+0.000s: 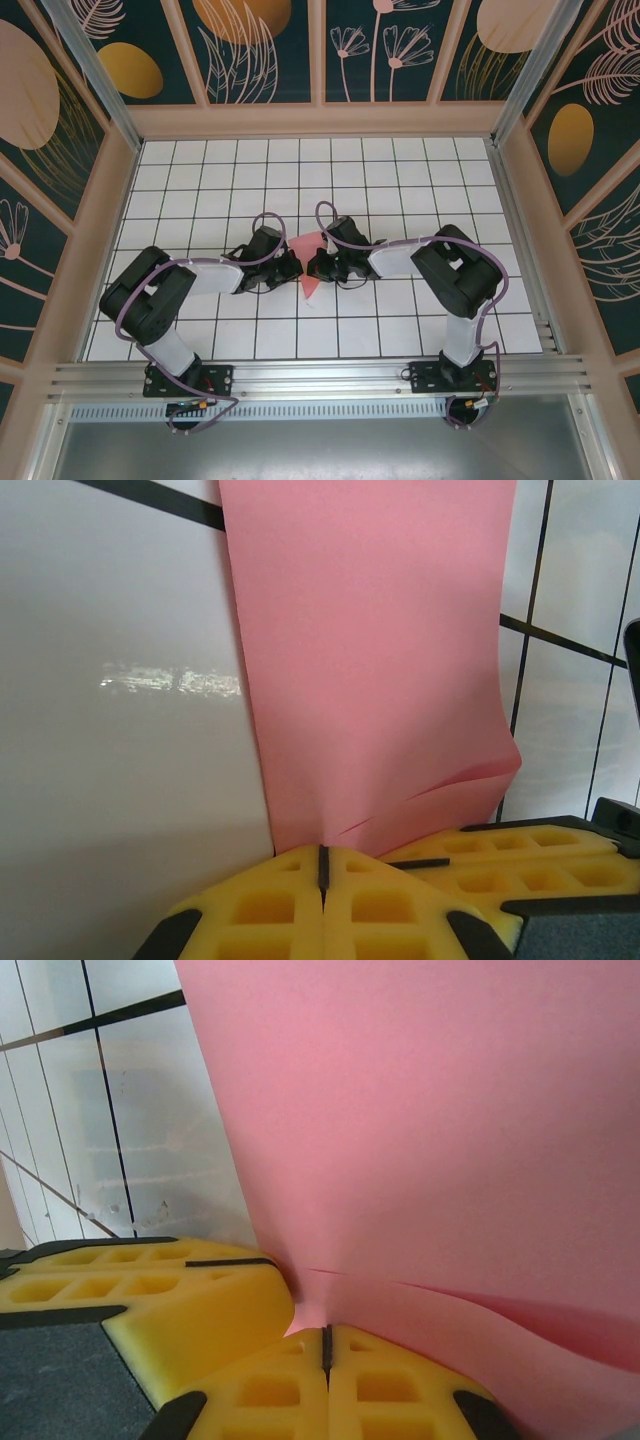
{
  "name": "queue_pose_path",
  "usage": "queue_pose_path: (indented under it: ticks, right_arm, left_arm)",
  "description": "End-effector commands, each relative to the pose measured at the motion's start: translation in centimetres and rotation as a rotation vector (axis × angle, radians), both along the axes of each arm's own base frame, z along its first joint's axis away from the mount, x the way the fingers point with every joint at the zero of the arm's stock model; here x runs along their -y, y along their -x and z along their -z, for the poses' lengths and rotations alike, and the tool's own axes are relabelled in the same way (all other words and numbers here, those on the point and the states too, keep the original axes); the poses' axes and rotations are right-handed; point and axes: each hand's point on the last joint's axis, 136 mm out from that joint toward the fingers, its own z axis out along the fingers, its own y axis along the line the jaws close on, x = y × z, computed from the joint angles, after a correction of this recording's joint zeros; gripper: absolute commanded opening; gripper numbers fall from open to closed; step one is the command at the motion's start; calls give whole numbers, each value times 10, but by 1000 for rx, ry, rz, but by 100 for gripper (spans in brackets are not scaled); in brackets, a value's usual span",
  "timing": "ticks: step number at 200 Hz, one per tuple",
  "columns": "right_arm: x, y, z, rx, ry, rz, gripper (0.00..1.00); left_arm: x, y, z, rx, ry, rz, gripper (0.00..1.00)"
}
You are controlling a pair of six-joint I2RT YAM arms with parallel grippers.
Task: Fold a paper plane with a square sheet of paper (pick it up from the middle)
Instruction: Third fold the triangle at the center of the table.
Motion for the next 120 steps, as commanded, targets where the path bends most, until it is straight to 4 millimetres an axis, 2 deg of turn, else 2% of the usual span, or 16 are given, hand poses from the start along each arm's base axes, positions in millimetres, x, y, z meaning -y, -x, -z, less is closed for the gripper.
queue_pose_path:
  ticks: [1, 27, 50, 75, 120]
  right_arm:
    - [3, 1, -14, 26, 7, -37, 5]
    - [-1, 13, -39, 61, -54, -100, 6]
    - [-1, 28, -45, 61, -70, -145, 7]
    - [-3, 42, -41, 47, -57, -182, 7]
    - [-4, 60, -22, -5, -29, -221, 7]
  left_arm:
    - [-13, 11, 22, -43, -69, -14, 1]
    - [-17, 12, 25, -48, -85, -23, 1]
    - [-19, 14, 27, -53, -92, -29, 0]
    - [-20, 13, 27, -51, -87, -38, 0]
    - [-20, 15, 28, -53, -86, -40, 0]
